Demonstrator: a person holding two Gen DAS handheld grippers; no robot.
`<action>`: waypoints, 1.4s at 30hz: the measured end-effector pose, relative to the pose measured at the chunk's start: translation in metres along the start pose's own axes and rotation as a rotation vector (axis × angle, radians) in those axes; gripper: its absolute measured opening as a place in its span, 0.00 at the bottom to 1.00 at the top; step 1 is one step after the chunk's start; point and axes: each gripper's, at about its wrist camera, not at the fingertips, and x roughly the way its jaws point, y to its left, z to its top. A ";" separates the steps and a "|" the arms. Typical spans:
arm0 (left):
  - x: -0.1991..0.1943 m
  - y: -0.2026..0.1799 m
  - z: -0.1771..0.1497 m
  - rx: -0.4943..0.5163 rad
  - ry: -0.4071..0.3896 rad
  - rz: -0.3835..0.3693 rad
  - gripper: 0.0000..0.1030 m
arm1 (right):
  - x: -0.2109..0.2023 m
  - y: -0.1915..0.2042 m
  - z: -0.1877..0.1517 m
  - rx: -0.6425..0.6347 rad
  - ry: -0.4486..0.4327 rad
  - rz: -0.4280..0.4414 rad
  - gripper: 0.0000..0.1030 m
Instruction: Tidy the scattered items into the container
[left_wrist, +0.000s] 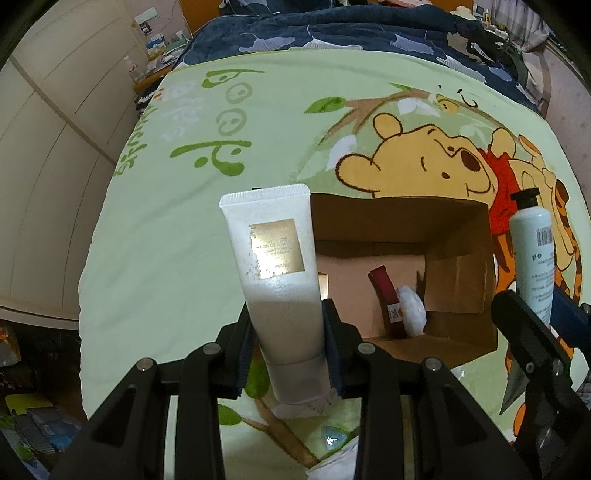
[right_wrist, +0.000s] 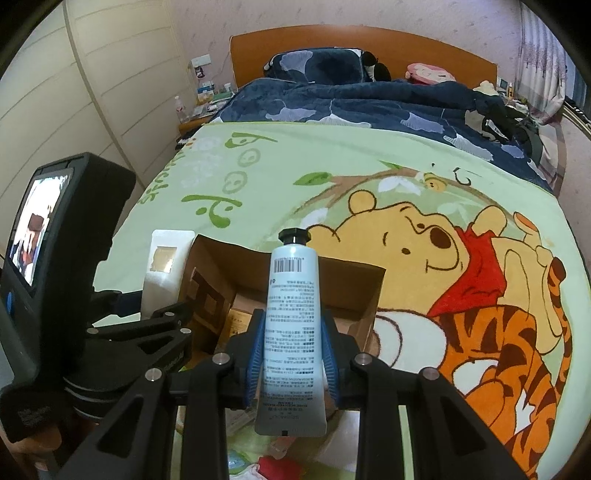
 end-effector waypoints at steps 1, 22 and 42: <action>0.000 0.000 0.001 0.002 -0.002 0.002 0.33 | 0.000 0.000 0.001 -0.003 -0.001 -0.002 0.28; -0.012 0.000 0.013 0.065 -0.069 0.052 0.58 | 0.000 -0.005 0.013 -0.031 -0.021 -0.005 0.49; -0.047 0.002 -0.015 0.089 -0.131 0.042 0.58 | -0.037 -0.004 -0.002 -0.059 -0.043 0.009 0.51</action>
